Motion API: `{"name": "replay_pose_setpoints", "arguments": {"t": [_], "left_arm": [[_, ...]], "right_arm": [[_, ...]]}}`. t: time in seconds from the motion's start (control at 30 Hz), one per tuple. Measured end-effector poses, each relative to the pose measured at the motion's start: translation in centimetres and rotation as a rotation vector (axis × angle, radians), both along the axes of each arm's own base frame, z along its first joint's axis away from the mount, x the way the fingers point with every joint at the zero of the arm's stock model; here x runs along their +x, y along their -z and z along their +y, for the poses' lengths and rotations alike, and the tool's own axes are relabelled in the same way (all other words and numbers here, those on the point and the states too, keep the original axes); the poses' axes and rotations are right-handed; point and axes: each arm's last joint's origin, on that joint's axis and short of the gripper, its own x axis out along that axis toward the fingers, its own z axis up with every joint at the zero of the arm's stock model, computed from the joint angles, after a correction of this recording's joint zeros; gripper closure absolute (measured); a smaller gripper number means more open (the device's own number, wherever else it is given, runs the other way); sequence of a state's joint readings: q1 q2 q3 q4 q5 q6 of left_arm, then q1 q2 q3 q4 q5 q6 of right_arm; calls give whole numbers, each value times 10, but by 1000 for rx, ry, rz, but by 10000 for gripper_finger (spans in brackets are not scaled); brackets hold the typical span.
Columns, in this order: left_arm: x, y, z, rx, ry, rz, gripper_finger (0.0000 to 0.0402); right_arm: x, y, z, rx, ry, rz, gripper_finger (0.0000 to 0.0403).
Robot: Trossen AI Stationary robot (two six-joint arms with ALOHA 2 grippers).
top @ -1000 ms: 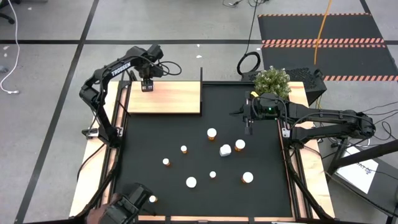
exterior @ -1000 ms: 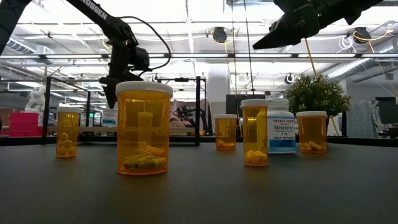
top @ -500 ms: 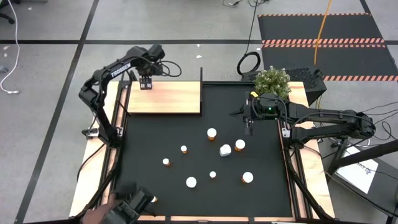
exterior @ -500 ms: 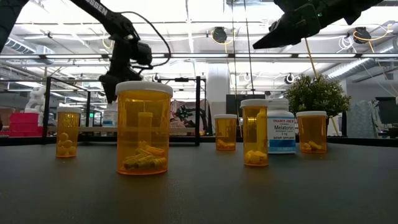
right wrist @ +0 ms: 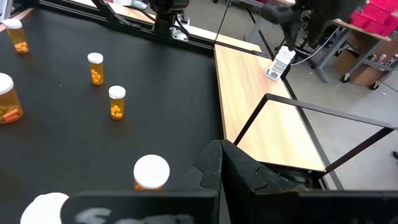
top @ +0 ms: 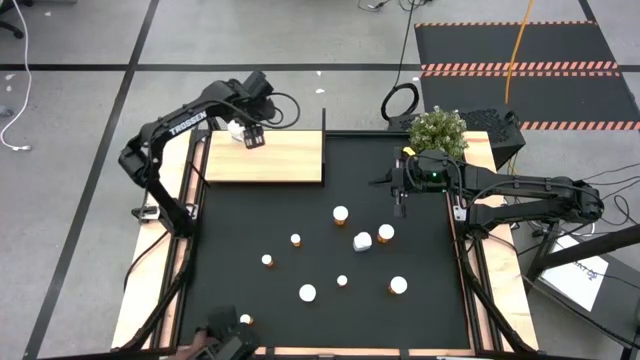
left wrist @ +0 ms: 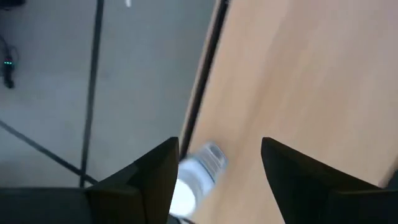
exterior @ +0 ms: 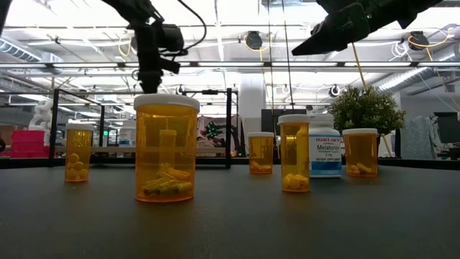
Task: Pick and place medicine bottles onto shelf by color
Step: Put the white pill bottle on the shelf
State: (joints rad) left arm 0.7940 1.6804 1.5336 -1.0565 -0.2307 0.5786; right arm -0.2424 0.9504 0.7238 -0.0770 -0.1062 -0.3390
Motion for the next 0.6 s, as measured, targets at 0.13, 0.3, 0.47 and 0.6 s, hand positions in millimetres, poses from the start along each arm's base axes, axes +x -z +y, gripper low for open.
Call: {"name": "replay_pose_setpoints", "arguments": {"t": [0.13, 0.3, 0.47, 0.6], "left_arm": [[4, 5, 7, 67, -24, 38, 172], [-12, 3, 19, 44, -81, 37, 172], [-25, 8, 30, -9, -154, 33, 172], [-23, 13, 32, -9, -154, 52, 172]], "right_arm": [[0, 0, 0, 14, 5, 0, 403], [0, 0, 0, 11, 5, 0, 403], [0, -1, 0, 2, 3, -13, 403], [0, -1, 0, 6, 4, -11, 403]]}}
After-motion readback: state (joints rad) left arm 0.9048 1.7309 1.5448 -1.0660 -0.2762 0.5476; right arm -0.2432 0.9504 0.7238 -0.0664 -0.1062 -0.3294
